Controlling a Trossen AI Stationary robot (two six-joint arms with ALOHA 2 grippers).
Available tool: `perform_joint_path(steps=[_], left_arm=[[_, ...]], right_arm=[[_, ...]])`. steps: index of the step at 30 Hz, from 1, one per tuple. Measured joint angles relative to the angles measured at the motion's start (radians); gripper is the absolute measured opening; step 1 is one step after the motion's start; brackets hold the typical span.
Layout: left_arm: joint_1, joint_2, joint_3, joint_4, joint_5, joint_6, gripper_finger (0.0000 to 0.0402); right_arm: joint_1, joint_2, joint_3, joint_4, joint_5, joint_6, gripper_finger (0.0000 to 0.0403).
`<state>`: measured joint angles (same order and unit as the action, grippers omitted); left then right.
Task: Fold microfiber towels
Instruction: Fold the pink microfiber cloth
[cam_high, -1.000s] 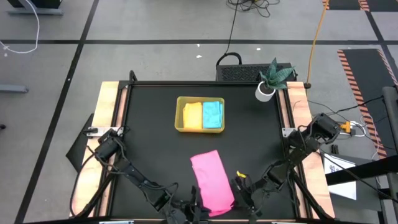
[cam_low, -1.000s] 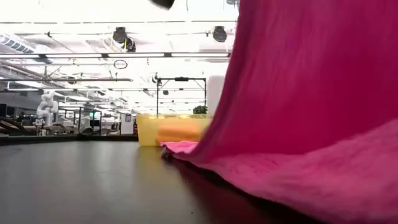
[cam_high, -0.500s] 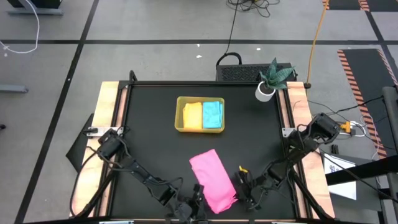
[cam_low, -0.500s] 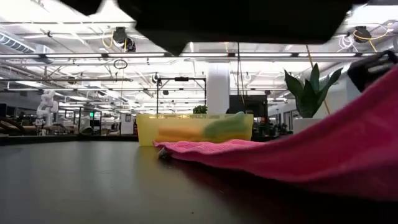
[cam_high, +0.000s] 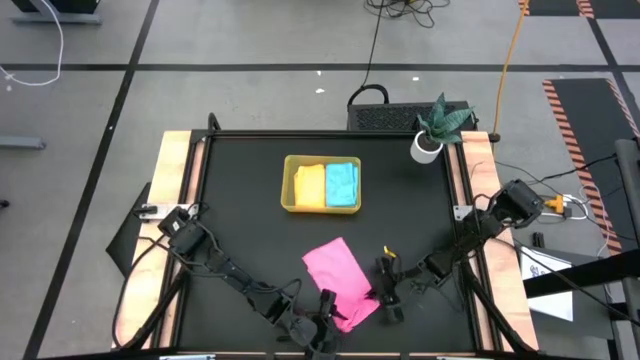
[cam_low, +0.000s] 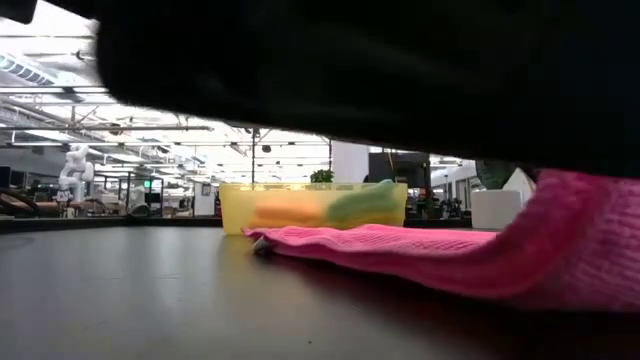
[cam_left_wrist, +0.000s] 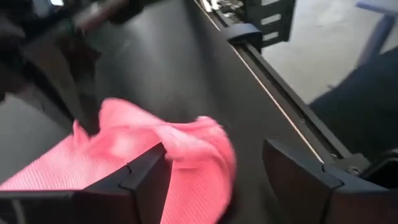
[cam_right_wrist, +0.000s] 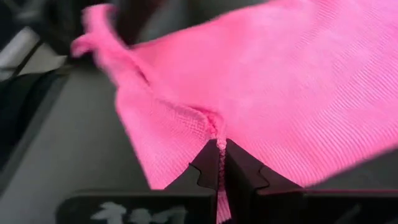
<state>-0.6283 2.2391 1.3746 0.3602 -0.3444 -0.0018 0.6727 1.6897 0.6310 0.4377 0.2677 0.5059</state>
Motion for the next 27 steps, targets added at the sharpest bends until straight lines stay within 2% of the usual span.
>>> perform_joint_path(steps=[8,21,27], left_arm=[[0.002,0.007,0.0,0.008,-0.182,-0.023,0.0253],[0.026,0.007,0.001,0.013,-0.209,-0.266,0.0253],[0.02,0.007,0.001,0.012,-0.226,-0.339,0.0253]], right_arm=[[-0.038,0.0,-0.042,0.037,0.024,0.058,0.0004],[0.014,-0.13,-0.049,0.043,0.025,0.006,0.0004],[0.037,-0.133,-0.049,-0.004,0.089,0.013,0.0004]])
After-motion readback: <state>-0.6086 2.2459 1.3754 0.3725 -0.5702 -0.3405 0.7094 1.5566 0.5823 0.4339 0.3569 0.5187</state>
